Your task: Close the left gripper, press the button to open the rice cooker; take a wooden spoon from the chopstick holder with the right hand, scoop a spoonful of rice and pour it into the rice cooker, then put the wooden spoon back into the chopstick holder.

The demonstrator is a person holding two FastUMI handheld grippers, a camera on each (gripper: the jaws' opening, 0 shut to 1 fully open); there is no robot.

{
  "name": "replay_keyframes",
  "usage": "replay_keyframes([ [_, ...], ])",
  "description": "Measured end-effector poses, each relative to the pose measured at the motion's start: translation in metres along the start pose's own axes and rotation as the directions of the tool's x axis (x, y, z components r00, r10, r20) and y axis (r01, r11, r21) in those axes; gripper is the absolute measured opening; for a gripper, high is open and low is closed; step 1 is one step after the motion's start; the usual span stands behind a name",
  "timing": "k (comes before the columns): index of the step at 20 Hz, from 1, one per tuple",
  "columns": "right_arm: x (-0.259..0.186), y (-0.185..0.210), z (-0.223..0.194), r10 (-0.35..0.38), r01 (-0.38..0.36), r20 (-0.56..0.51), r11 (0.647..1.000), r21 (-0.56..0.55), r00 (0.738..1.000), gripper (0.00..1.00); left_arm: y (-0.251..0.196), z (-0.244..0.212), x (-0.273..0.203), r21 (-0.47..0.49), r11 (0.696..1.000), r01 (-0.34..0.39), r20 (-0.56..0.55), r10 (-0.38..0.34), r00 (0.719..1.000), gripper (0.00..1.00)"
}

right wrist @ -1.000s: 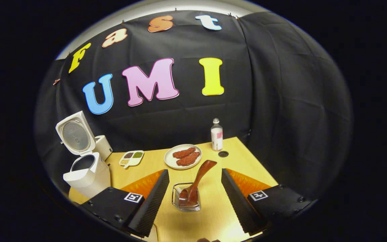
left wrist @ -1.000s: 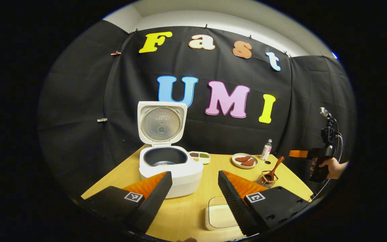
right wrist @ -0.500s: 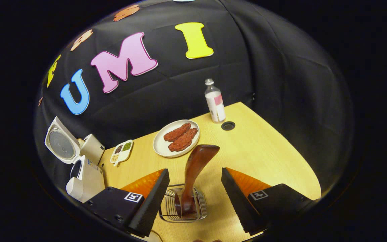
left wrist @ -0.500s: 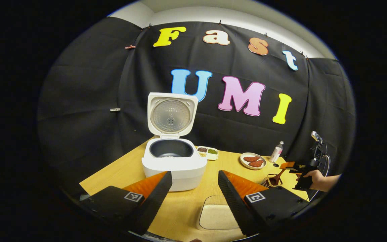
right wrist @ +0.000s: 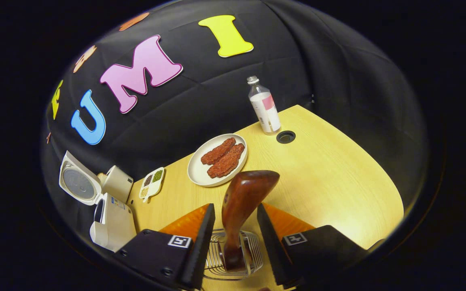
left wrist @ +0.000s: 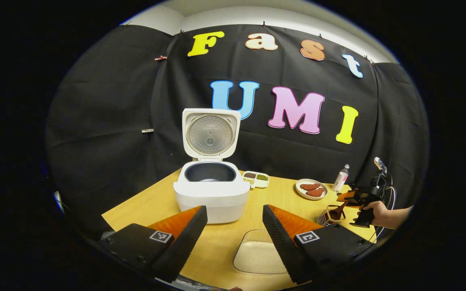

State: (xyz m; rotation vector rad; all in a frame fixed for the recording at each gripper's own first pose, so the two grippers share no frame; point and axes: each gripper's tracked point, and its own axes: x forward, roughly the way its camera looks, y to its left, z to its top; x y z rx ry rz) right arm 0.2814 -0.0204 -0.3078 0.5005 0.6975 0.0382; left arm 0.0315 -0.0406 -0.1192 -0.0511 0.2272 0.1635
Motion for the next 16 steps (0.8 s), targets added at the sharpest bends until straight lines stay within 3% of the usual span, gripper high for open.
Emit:
replay_keyframes([
  [1,-0.001,0.0,0.004,-0.001,0.001,0.006,1.0,0.009,1.0,0.59,-0.001,-0.002,-0.001,-0.009,1.0,-0.008,-0.002,0.008,1.0,0.95],
  [2,-0.001,0.003,0.004,0.002,-0.002,0.003,1.0,0.026,1.0,0.34,-0.005,-0.003,-0.002,-0.024,1.0,-0.007,-0.001,0.007,1.0,0.95],
  [3,0.0,0.003,0.005,-0.004,0.004,0.0,0.999,0.038,1.0,0.36,-0.008,-0.004,-0.003,-0.034,0.999,-0.007,0.0,0.007,1.0,0.95],
  [4,-0.001,0.001,0.004,-0.014,0.014,-0.009,0.999,0.042,1.0,0.17,-0.009,-0.006,-0.004,-0.041,0.999,-0.009,0.002,0.009,1.0,0.95],
  [5,-0.002,-0.001,0.006,-0.02,0.021,-0.017,0.999,0.049,1.0,0.26,-0.011,-0.009,-0.004,-0.045,0.999,-0.011,0.001,0.011,1.0,0.95],
  [9,-0.01,0.002,0.002,-0.017,0.018,-0.027,0.999,0.051,0.999,0.19,-0.014,-0.011,-0.006,-0.052,0.999,-0.004,0.002,0.004,1.0,0.95],
  [16,-0.052,0.024,0.041,0.0,-0.003,0.121,1.0,0.025,0.993,0.16,-0.003,-0.005,-0.012,-0.047,0.998,0.039,0.007,-0.039,0.999,0.95],
])
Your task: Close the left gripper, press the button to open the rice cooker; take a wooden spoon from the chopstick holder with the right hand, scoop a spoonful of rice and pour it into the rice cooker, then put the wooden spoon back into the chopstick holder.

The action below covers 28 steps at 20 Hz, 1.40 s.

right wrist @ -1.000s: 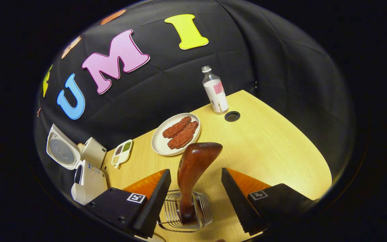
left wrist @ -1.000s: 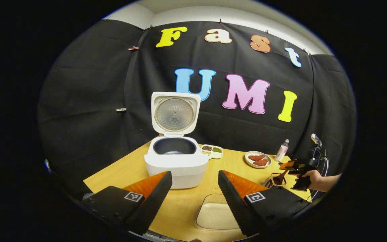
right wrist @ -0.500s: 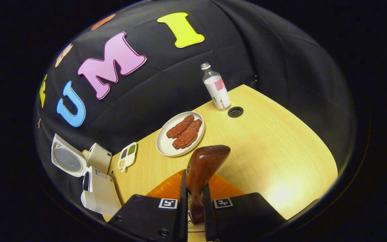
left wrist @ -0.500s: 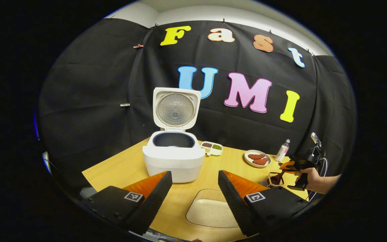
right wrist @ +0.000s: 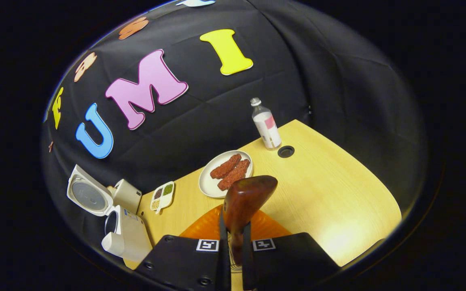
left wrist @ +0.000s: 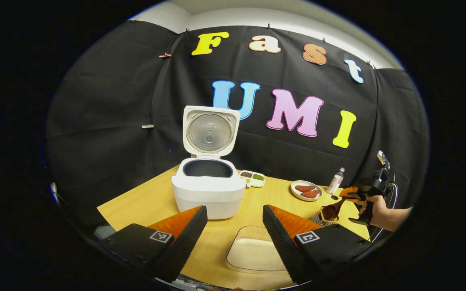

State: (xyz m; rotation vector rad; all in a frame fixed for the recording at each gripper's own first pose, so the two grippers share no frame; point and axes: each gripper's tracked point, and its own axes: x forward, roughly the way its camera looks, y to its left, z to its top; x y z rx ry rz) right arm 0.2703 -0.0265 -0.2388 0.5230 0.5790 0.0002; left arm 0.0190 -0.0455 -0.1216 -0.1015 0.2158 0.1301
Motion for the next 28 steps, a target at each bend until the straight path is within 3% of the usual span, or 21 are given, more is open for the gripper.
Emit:
replay_keyframes([
  [5,-0.054,0.019,0.031,0.002,-0.002,0.099,1.0,-0.004,0.995,0.15,0.031,0.016,-0.011,-0.042,0.999,0.016,0.032,-0.015,0.999,0.95],
  [11,-0.129,0.055,0.024,0.056,-0.043,0.151,0.995,-0.086,0.987,0.15,0.076,0.027,-0.004,0.009,0.999,0.043,0.062,-0.043,0.997,0.95],
  [19,-0.2,0.116,-0.052,0.113,-0.107,0.131,0.993,-0.055,0.985,0.15,0.106,0.022,0.007,0.012,0.99,0.137,0.05,-0.138,0.989,0.95],
  [24,-0.202,0.135,-0.121,0.114,-0.114,0.032,0.993,0.003,0.993,0.16,0.113,0.014,0.01,0.012,0.982,0.191,0.028,-0.191,0.981,0.95],
  [28,-0.188,0.136,-0.165,0.083,-0.081,0.017,0.994,-0.075,0.996,0.15,0.121,0.014,0.015,0.016,0.976,0.216,0.02,-0.216,0.976,0.95],
])
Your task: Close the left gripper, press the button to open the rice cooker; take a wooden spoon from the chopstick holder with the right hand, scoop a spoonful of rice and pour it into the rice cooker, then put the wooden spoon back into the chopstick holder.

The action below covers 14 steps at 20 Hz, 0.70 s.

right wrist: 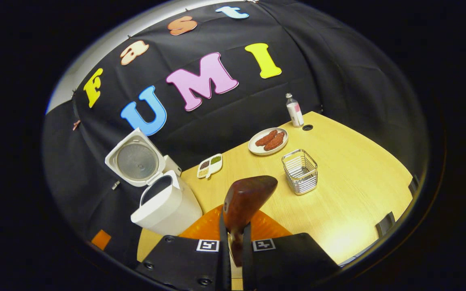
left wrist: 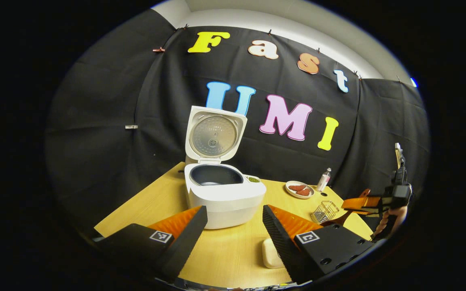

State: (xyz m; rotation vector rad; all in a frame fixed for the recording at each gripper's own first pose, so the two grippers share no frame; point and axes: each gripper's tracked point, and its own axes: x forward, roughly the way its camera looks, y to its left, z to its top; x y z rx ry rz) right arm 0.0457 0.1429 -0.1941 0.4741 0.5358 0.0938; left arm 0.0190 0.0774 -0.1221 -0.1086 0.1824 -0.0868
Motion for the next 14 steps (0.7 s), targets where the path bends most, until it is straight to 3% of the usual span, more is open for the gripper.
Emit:
replay_keyframes([
  [6,0.029,-0.006,-0.051,-0.072,0.071,-0.014,0.993,-0.098,0.997,0.15,0.019,-0.016,0.002,0.044,0.999,0.011,-0.034,-0.01,0.999,0.95],
  [11,0.032,0.007,-0.075,-0.068,0.064,-0.015,0.981,-0.184,0.998,0.16,0.031,-0.015,-0.003,0.064,0.998,-0.004,-0.014,0.005,1.0,0.95],
  [14,0.027,0.013,-0.08,-0.071,0.064,-0.049,0.989,-0.134,0.996,0.16,0.035,-0.018,-0.003,0.054,0.999,-0.002,-0.014,0.003,1.0,0.95],
])
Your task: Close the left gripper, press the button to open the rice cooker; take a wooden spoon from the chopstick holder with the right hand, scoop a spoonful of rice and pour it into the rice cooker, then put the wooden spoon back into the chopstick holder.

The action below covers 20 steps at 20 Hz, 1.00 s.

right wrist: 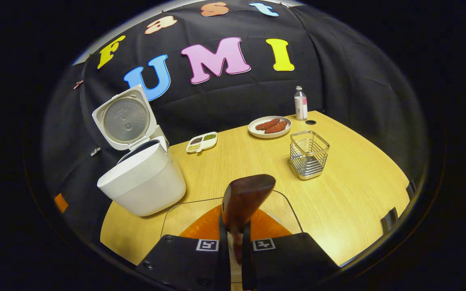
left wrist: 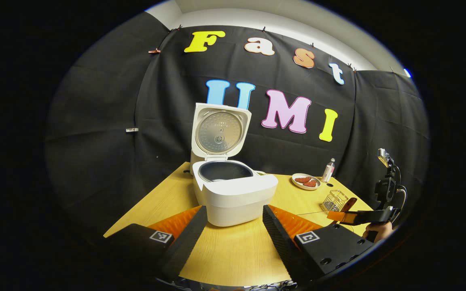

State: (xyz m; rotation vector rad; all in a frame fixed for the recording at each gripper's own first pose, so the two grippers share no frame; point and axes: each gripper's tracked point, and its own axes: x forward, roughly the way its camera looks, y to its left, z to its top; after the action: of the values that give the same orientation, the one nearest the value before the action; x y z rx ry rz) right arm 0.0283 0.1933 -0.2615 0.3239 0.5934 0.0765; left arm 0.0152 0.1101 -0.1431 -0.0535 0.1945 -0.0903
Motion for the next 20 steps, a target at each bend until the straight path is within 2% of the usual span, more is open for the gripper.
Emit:
replay_keyframes([
  [5,-0.008,0.02,-0.012,0.027,-0.023,-0.06,0.998,0.061,0.998,0.16,0.005,-0.001,0.004,-0.051,0.999,-0.01,0.001,0.01,1.0,0.95],
  [12,-0.015,0.055,-0.023,0.094,-0.069,-0.13,0.98,0.186,0.987,0.16,0.005,0.0,0.007,-0.032,0.999,-0.003,0.002,0.003,1.0,0.95],
  [17,-0.018,0.044,-0.018,0.094,-0.044,-0.163,0.957,0.286,0.982,0.16,0.006,0.006,0.01,-0.027,1.0,-0.005,0.013,0.005,1.0,0.95],
  [20,-0.02,0.029,-0.01,0.093,-0.022,-0.168,0.923,0.384,0.981,0.16,0.006,0.007,0.012,-0.007,1.0,-0.005,0.016,0.005,1.0,0.95],
])
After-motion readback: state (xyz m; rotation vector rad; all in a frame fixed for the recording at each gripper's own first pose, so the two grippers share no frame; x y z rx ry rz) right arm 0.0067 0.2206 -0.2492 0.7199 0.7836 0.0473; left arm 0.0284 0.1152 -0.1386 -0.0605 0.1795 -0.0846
